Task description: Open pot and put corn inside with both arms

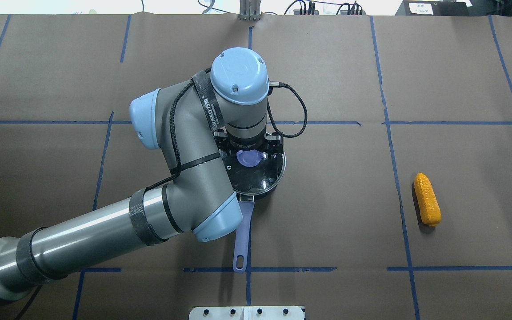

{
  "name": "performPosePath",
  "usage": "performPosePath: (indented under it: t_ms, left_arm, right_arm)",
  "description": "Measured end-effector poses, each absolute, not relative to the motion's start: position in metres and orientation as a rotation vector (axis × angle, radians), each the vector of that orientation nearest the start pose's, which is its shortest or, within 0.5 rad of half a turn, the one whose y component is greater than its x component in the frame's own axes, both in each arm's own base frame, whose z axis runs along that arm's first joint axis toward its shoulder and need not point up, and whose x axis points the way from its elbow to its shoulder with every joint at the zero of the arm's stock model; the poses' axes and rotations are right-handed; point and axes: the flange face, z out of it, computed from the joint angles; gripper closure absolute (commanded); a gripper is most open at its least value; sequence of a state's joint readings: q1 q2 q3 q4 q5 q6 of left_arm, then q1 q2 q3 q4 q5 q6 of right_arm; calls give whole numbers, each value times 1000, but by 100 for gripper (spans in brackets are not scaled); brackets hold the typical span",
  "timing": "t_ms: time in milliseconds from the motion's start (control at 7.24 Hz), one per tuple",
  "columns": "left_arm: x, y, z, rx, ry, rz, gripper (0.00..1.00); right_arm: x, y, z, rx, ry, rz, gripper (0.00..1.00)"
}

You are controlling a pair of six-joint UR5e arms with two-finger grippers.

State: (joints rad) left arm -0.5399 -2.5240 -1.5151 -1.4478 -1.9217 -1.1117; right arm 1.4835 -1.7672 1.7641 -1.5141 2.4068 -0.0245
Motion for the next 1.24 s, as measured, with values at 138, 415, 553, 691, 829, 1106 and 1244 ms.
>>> performPosePath:
  t_ms: [138, 415, 553, 691, 829, 1106, 1244]
  left_arm:
    - [576, -460, 102, 74, 830, 61, 23]
    - [579, -461, 105, 72, 826, 60, 97]
    - [579, -461, 105, 72, 827, 60, 100]
    - [578, -461, 103, 73, 831, 60, 100]
    - [574, -459, 99, 76, 837, 60, 100]
    - [537, -456, 82, 96, 853, 43, 100]
    - [503, -454, 89, 110, 853, 29, 100]
  right_arm:
    - [23, -416, 642, 24, -838, -129, 0]
    - [22, -416, 642, 24, -838, -131, 0]
    - [22, -416, 642, 23, -838, -131, 0]
    - [22, -416, 642, 23, -838, -130, 0]
    - [22, -416, 642, 23, -838, -130, 0]
    - [22, -416, 642, 22, -837, -129, 0]
    - [22, -416, 642, 22, -836, -130, 0]
